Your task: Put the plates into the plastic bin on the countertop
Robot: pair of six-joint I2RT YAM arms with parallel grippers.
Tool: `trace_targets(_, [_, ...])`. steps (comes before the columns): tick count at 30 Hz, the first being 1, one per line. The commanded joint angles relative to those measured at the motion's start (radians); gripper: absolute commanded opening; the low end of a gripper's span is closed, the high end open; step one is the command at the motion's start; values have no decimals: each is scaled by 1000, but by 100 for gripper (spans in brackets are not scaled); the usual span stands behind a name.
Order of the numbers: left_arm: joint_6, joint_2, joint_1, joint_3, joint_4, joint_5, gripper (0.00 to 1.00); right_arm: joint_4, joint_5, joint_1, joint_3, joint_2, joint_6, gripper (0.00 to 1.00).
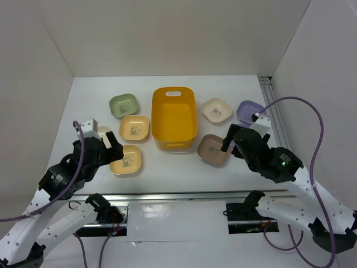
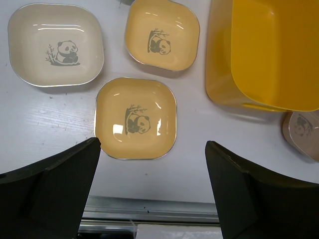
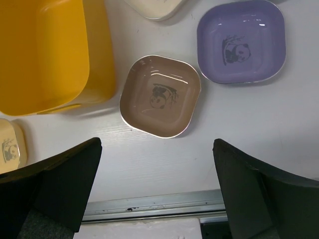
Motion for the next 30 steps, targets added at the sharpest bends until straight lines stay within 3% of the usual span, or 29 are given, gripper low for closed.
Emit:
trace_targets(1, [25, -22, 7, 15, 48, 5, 100, -55, 55, 5, 23, 3, 79, 100])
trace_targets(6, [25, -22, 7, 15, 48, 14, 100, -9, 19, 5, -38, 12, 127, 100])
trace_targets(10, [25, -22, 7, 15, 48, 14, 100, 25, 25, 5, -131, 38, 294, 100])
trace_targets(15, [34, -22, 7, 15, 48, 23, 100, 155, 41, 5, -259, 112, 349, 100])
trace_targets(23, [43, -22, 7, 15, 66, 45, 100, 304, 71, -13, -365, 284, 345, 92])
trace_targets(30, [43, -22, 7, 6, 66, 45, 100, 502, 2, -113, -495, 293, 265, 83])
